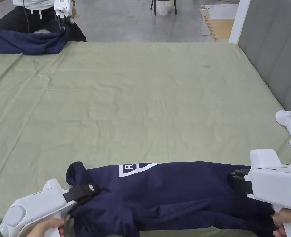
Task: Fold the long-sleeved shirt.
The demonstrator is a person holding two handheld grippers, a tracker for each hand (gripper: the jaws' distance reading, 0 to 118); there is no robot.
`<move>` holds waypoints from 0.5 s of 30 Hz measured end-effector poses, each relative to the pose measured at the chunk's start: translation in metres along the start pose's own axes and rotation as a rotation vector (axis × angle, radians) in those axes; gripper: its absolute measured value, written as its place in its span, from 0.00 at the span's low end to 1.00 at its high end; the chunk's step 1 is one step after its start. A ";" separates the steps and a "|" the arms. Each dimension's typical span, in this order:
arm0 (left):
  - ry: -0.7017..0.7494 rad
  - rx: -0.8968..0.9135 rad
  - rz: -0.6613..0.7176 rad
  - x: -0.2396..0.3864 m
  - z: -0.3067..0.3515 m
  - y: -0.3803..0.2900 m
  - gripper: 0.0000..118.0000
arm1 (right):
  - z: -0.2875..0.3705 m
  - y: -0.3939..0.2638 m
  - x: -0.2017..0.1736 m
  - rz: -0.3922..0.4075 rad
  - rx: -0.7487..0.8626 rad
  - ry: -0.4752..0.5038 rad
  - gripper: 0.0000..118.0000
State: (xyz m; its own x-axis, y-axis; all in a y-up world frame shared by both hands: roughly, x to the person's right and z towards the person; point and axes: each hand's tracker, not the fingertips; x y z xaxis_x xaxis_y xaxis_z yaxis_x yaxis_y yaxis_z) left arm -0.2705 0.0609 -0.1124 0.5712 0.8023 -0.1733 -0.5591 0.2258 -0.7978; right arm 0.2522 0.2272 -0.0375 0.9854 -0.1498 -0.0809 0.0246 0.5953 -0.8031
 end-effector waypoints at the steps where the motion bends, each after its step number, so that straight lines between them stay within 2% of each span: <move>1: -0.001 0.010 -0.086 0.002 0.001 0.003 0.19 | 0.000 0.000 0.000 0.001 0.000 0.001 0.00; 6: -0.033 0.108 -0.047 0.006 0.008 0.035 0.18 | 0.005 0.003 -0.001 0.001 0.006 -0.008 0.00; 15: 0.077 0.248 -0.069 0.010 0.045 0.083 0.17 | 0.006 0.004 -0.001 -0.012 0.006 -0.030 0.00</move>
State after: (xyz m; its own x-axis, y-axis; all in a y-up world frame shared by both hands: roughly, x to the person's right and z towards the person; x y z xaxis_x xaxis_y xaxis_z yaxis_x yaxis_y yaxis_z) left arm -0.3381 0.1129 -0.1538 0.6517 0.7382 -0.1743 -0.6420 0.4144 -0.6451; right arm 0.2521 0.2347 -0.0373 0.9897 -0.1331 -0.0535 0.0372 0.5981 -0.8006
